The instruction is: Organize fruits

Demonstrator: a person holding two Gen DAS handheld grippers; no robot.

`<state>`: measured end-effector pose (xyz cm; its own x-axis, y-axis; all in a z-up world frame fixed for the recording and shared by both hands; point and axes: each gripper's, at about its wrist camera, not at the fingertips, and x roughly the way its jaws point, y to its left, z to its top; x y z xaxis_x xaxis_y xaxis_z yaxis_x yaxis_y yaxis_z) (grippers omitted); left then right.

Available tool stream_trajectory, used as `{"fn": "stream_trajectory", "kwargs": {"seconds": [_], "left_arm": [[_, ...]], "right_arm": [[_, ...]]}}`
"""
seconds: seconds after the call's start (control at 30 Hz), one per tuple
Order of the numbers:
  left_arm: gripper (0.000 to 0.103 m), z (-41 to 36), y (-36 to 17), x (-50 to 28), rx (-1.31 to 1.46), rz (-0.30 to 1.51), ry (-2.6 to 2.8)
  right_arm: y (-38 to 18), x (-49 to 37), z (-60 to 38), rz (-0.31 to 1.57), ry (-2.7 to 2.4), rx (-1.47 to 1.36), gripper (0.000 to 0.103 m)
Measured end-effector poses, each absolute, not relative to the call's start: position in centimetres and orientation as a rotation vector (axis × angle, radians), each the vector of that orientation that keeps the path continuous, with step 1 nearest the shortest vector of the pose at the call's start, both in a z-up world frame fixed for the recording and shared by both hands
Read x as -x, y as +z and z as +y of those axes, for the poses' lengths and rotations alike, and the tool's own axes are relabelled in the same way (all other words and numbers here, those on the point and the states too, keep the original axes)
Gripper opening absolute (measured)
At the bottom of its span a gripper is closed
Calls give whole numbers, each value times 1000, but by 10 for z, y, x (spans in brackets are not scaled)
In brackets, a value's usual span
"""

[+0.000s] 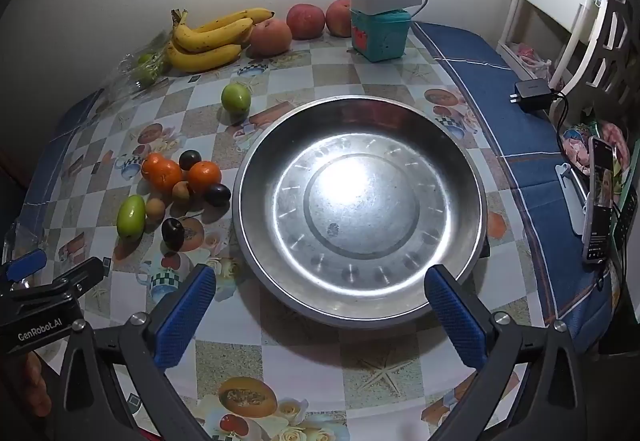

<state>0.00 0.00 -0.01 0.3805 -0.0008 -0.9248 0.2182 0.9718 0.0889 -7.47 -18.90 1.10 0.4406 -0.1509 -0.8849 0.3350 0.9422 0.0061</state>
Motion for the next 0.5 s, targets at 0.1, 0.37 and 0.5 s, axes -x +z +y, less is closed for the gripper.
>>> {"fn": "stream_trajectory", "kwargs": {"seconds": [0.1, 0.37, 0.5], "left_arm": [[103, 0, 0, 0, -211, 1165, -138], [103, 2, 2, 0, -224, 1159, -138], [103, 1, 3, 1, -226, 1160, -134]], "right_arm": [[11, 75, -189, 1075, -300, -192, 103], [11, 76, -185, 1071, -298, -198, 103], [12, 77, -182, 1071, -303, -202, 103]]}}
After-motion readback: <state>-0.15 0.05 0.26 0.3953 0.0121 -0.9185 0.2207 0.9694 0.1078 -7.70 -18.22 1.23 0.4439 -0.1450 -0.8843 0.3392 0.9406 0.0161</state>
